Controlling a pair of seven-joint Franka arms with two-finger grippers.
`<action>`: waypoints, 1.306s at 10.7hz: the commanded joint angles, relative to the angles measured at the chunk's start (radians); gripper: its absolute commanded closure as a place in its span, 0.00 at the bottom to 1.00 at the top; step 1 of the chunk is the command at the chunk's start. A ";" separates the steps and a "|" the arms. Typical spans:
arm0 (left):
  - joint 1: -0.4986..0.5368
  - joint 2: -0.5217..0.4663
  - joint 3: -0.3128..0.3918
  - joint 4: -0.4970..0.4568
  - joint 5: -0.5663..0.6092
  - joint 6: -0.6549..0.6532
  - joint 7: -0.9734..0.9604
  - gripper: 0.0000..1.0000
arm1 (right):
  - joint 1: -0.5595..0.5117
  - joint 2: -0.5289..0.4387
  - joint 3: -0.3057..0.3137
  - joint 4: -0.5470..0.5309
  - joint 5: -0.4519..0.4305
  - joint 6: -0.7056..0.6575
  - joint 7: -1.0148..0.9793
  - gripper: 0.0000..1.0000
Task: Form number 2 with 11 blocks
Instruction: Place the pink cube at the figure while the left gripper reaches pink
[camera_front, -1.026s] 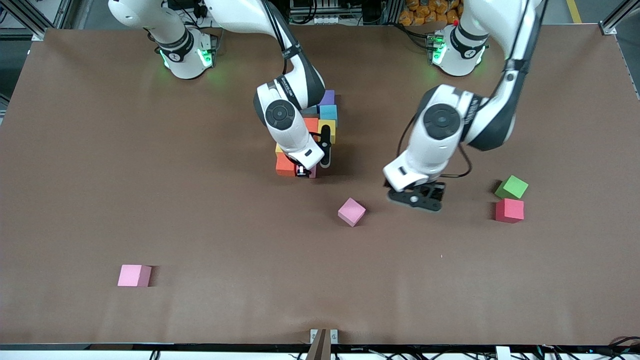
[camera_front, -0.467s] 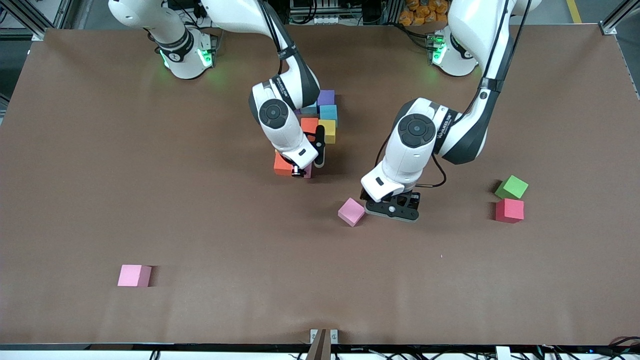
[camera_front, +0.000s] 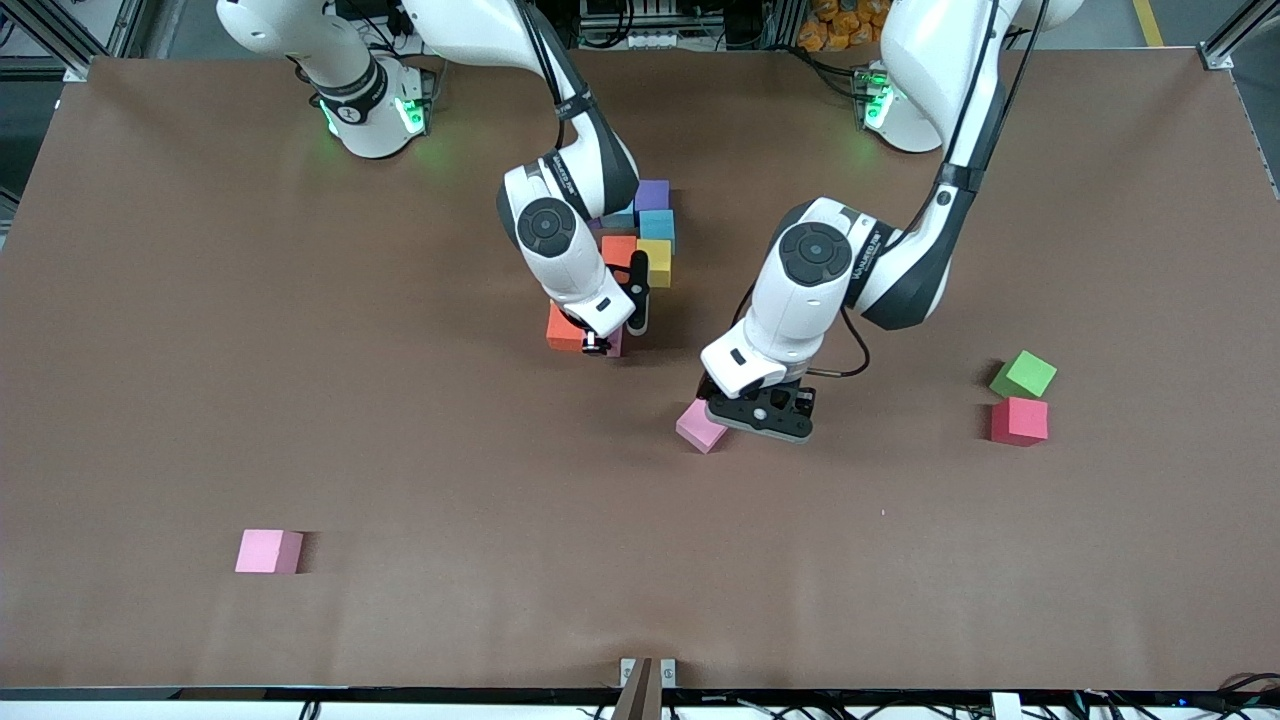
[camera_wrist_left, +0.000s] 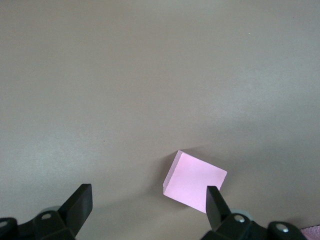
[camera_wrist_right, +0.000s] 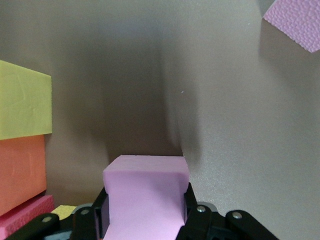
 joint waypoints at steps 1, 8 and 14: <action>0.000 0.006 -0.001 0.013 -0.008 0.008 0.009 0.00 | 0.010 -0.043 0.002 -0.047 -0.008 0.020 -0.013 0.40; 0.000 0.009 -0.001 0.013 -0.010 0.016 0.009 0.00 | 0.002 -0.091 -0.003 -0.047 -0.007 -0.041 0.007 0.00; -0.009 0.026 -0.009 0.006 -0.013 0.036 0.009 0.00 | 0.007 -0.198 -0.329 -0.032 -0.007 -0.372 0.013 0.00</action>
